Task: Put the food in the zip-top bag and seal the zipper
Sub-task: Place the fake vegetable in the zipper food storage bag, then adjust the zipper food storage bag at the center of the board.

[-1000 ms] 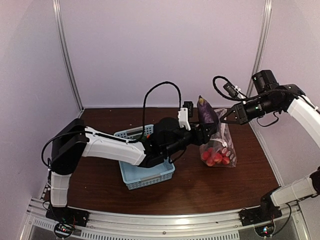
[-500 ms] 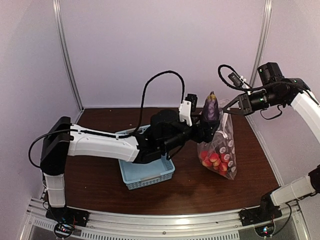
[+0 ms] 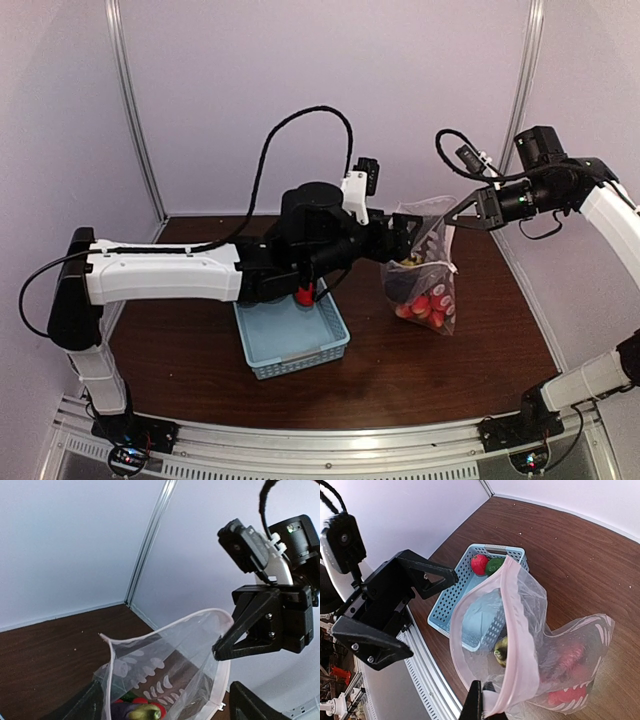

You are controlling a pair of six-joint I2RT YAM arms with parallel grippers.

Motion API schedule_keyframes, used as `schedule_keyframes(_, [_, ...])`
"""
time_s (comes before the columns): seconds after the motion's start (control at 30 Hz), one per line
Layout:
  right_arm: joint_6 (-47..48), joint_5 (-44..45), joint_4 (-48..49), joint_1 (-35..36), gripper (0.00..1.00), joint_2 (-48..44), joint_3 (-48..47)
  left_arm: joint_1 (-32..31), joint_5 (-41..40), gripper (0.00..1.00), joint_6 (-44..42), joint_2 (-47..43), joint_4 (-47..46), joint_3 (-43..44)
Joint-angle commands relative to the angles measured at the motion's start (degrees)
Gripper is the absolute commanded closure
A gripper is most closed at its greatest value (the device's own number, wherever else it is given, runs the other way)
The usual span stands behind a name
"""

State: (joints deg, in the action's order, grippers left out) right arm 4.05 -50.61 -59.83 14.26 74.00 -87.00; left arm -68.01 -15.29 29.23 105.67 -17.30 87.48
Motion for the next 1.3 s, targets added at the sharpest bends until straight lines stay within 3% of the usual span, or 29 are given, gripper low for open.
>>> schedule_keyframes(0.0, [-0.4,-1.9,2.9,-0.4,1.0,-0.8,1.3,1.1,-3.2,0.16,10.5,-2.9,12.9,-0.6])
schedule_keyframes(0.27, [1.5,0.2,3.6,-0.4,1.0,-1.3,3.7,5.1,4.6,0.39,17.7,0.9,20.1,2.7])
schedule_keyframes(0.47, [1.7,1.2,4.1,-0.4,1.0,-1.1,4.9,10.6,20.1,0.56,22.7,8.0,15.5,6.0])
schedule_keyframes(0.5, [1.8,1.7,4.0,-0.3,1.0,-1.1,4.9,10.8,21.5,0.62,22.9,8.9,14.7,6.8])
schedule_keyframes(0.6, [1.5,4.7,4.0,-0.4,1.0,-0.9,4.2,10.9,23.7,0.96,22.2,11.2,15.1,10.7])
schedule_keyframes(0.63, [1.4,6.8,3.9,-0.4,1.0,-0.6,3.4,10.9,24.2,1.0,21.8,11.5,15.2,12.2])
schedule_keyframes(0.8, [5.8,32.8,-0.3,-0.4,1.0,4.3,-10.4,9.3,26.6,1.0,12.7,11.4,13.0,22.1])
schedule_keyframes(0.87, [8.5,45.2,0.5,-0.4,1.0,4.3,-12.4,7.4,21.7,1.0,8.2,10.1,11.2,22.8])
schedule_keyframes(0.93, [11.5,51.0,0.2,-0.3,1.0,4.1,-12.2,6.9,16.8,1.0,7.4,9.9,11.5,21.6])
schedule_keyframes(1.07, [13.0,50.7,-0.6,-0.3,1.0,2.4,-9.0,7.9,16.6,1.0,12.7,11.8,12.2,17.6])
schedule_keyframes(1.27, [12.9,40.1,0.7,2.4,1.0,0.6,-0.2,8.6,19.7,0.97,15.2,14.0,15.6,15.9])
